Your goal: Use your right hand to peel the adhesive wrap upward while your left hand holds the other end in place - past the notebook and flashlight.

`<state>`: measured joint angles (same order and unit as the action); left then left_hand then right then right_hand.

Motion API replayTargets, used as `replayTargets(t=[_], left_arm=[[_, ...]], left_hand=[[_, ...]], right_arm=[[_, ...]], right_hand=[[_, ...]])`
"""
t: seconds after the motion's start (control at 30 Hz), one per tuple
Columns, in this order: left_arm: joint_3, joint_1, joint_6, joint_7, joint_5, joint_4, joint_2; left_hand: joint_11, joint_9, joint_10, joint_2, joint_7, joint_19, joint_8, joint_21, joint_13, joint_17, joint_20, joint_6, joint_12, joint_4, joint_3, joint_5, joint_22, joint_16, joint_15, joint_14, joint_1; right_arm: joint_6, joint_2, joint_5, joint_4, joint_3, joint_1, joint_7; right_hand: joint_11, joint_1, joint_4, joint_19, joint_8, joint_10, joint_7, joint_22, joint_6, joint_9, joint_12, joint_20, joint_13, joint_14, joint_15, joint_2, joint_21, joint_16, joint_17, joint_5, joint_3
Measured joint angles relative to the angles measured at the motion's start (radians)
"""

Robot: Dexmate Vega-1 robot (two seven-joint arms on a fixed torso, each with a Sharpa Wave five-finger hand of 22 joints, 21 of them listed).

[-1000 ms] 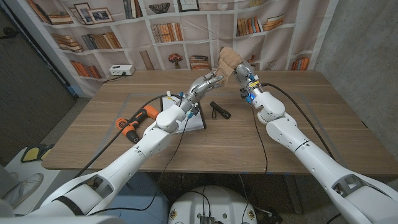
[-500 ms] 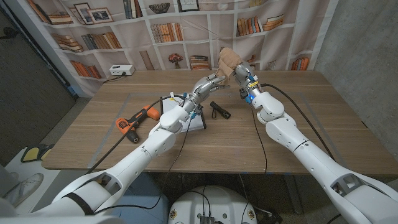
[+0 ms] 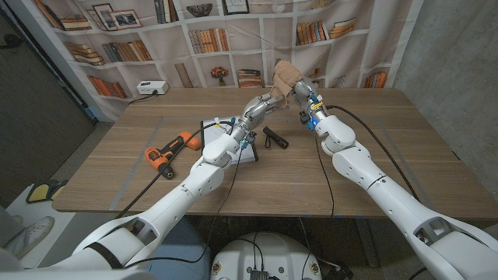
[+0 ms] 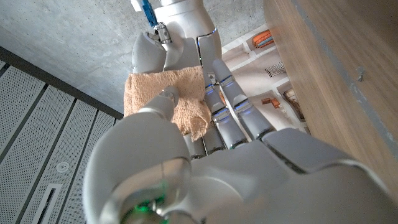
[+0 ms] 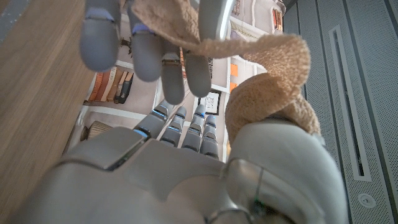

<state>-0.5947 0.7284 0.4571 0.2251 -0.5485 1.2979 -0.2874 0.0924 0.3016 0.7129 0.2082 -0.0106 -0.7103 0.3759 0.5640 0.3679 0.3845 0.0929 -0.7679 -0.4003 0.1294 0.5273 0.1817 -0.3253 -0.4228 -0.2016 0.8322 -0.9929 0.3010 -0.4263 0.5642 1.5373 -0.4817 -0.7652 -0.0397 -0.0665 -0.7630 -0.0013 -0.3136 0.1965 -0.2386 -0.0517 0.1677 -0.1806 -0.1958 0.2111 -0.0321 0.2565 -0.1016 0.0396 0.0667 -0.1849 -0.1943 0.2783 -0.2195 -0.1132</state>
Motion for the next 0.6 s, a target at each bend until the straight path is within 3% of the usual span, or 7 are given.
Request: replayTargets(t=[0.07, 0.27, 0.43, 0.6], left_arm=[[0.001, 0.003, 0.0, -0.004, -0.003, 0.003, 0.003], [0.004, 0.008, -0.002, -0.007, -0.018, 0.007, 0.012], [0.004, 0.008, -0.003, 0.006, -0.031, 0.007, 0.015], [0.005, 0.008, -0.006, 0.019, -0.04, 0.007, 0.02]], left_hand=[[0.004, 0.024, 0.027, 0.001, 0.005, 0.007, 0.003, 0.03, 0.025, 0.031, -0.007, 0.025, -0.026, -0.007, 0.014, 0.0, -0.021, -0.019, 0.0, 0.021, -0.023], [0.005, 0.094, 0.007, 0.004, 0.004, 0.016, 0.025, 0.129, 0.105, 0.091, -0.005, 0.075, -0.071, 0.021, 0.104, 0.024, -0.078, -0.026, -0.006, 0.059, -0.157], [-0.001, 0.158, -0.047, -0.022, 0.039, 0.043, 0.105, 0.248, 0.167, 0.1, 0.006, -0.045, -0.078, 0.036, 0.179, 0.078, -0.142, -0.026, -0.011, 0.103, -0.25], [-0.002, 0.219, -0.017, -0.036, 0.052, 0.077, 0.169, 0.337, 0.198, 0.119, -0.011, -0.103, -0.074, 0.033, 0.185, 0.124, -0.185, -0.04, 0.0, 0.114, -0.317]], right_arm=[[-0.001, -0.001, 0.001, 0.0, 0.001, -0.002, 0.001], [-0.002, -0.004, 0.002, 0.003, 0.003, -0.005, 0.003], [-0.002, -0.006, 0.002, 0.006, 0.005, -0.008, 0.004], [-0.003, -0.008, 0.003, 0.007, 0.006, -0.01, 0.004]], right_hand=[[0.0, 0.0, 0.0, 0.0, 0.0, 0.0, 0.0, 0.0, 0.0, 0.0, 0.0, 0.0, -0.001, 0.0, 0.0, 0.0, 0.0, -0.006, 0.0, 0.0, 0.0], [0.0, 0.0, -0.003, 0.0, 0.0, 0.0, -0.004, 0.0, -0.004, 0.0, 0.0, 0.0, -0.001, 0.0, 0.0, 0.0, 0.0, -0.006, 0.0, 0.0, 0.003], [0.0, 0.0, -0.003, 0.0, 0.0, 0.0, -0.004, 0.0, -0.004, 0.0, 0.0, 0.0, -0.001, -0.001, 0.0, 0.0, 0.0, -0.006, -0.005, 0.0, 0.003], [0.0, 0.004, -0.003, 0.0, 0.0, 0.0, -0.007, 0.0, -0.007, 0.0, 0.0, 0.0, -0.001, 0.003, -0.004, 0.004, 0.0, -0.006, -0.005, 0.0, 0.003]])
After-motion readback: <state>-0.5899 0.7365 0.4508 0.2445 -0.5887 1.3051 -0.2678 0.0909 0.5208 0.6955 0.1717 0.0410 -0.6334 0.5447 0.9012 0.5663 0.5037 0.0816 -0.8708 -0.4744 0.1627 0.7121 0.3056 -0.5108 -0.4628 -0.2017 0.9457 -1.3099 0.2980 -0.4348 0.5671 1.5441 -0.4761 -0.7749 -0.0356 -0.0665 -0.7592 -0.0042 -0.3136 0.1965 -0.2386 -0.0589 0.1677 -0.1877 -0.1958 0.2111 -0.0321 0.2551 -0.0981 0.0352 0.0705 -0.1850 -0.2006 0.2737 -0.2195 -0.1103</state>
